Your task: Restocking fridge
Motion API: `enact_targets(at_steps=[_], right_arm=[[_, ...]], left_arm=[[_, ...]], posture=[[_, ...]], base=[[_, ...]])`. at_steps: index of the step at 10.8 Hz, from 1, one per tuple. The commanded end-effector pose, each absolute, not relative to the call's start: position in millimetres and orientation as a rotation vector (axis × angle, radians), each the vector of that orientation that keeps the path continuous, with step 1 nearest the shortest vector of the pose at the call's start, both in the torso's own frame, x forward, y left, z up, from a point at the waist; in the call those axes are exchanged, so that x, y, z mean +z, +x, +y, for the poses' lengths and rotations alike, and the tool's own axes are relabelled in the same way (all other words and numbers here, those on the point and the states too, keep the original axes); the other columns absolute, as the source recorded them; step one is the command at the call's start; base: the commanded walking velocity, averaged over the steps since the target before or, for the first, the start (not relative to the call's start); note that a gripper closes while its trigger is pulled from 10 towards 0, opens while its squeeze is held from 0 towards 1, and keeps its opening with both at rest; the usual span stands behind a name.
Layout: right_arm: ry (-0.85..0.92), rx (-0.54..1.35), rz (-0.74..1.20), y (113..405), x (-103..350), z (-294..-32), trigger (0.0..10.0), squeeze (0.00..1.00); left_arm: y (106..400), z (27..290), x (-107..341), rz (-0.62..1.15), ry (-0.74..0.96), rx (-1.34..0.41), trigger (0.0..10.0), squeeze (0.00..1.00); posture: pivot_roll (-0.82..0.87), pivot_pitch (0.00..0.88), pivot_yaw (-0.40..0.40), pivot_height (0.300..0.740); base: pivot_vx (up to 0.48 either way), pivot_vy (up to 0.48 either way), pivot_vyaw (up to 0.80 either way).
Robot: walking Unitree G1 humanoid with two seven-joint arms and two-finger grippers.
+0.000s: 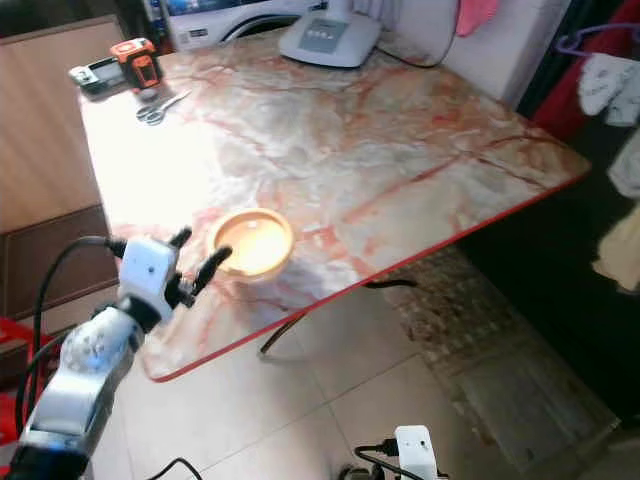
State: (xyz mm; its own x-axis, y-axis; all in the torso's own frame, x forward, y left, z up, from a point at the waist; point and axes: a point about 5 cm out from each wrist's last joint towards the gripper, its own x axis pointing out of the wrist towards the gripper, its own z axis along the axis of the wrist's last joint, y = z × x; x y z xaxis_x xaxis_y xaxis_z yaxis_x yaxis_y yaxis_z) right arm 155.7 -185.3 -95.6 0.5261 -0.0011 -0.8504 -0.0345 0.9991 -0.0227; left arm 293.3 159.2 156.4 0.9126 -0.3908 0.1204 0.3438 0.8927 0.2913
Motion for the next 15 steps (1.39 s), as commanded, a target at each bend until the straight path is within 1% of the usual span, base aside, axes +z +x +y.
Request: enact_targets(at_steps=[1, 3, 4, 8, 10, 12, 14, 15], right_arm=[[-0.042, 0.021, 1.077, 139.6, -101.9, -186.7, 10.0, 0.0], [-0.042, 0.022, 1.078, 139.3, -102.0, -186.6, 10.0, 0.0], [-0.042, 0.021, 1.078, 138.9, -102.2, -186.7, 10.0, 0.0], [-0.045, 0.028, 1.08, 138.2, -102.4, -186.2, 10.0, 0.0], [-0.046, 0.032, 1.08, 138.0, -102.5, -185.9, 10.0, 0.0], [-0.046, 0.033, 1.081, 137.9, -102.5, -186.1, 10.0, 0.0], [-0.046, 0.03, 1.081, 138.3, -102.3, -186.7, 10.0, 0.0], [-0.046, 0.029, 1.08, 138.7, -102.2, -186.9, 10.0, 0.0]], left_arm=[[294.3, 159.0, 154.9, -0.168, 0.281, -0.401, 10.0, 0.0], [299.8, 160.7, 155.4, -0.16, 0.28, -0.408, 10.0, 0.0], [297.2, 160.5, 154.1, -0.148, 0.288, -0.444, 10.0, 0.0], [283.9, 170.9, 150.0, -0.109, 0.349, -0.473, 10.0, 0.0], [284.3, 177.6, 147.6, -0.09, 0.383, -0.445, 10.0, 0.0], [293.8, 189.7, 153.7, -0.093, 0.454, -0.364, 10.0, 0.0], [301.4, 194.8, 162.9, -0.13, 0.469, -0.316, 10.0, 0.0], [305.5, 193.1, 169.4, -0.166, 0.455, -0.29, 10.0, 0.0]], posture=[[-0.14, 0.178, -0.012, 0.74], [-0.14, 0.18, -0.011, 0.74], [-0.14, 0.177, -0.01, 0.74], [-0.13, 0.166, -0.004, 0.74], [-0.13, 0.161, -0.003, 0.74], [-0.13, 0.163, -0.004, 0.74], [-0.13, 0.167, -0.007, 0.74], [-0.13, 0.171, -0.009, 0.74]], base=[[0.0, 0.0, 0.0], [0.0, 0.0, 0.0], [0.0, 0.0, 0.0], [0.0, 0.0, 0.0], [0.0, 0.0, 0.0], [0.0, 0.0, 0.0], [0.0, 0.0, 0.0], [0.0, 0.0, 0.0]])
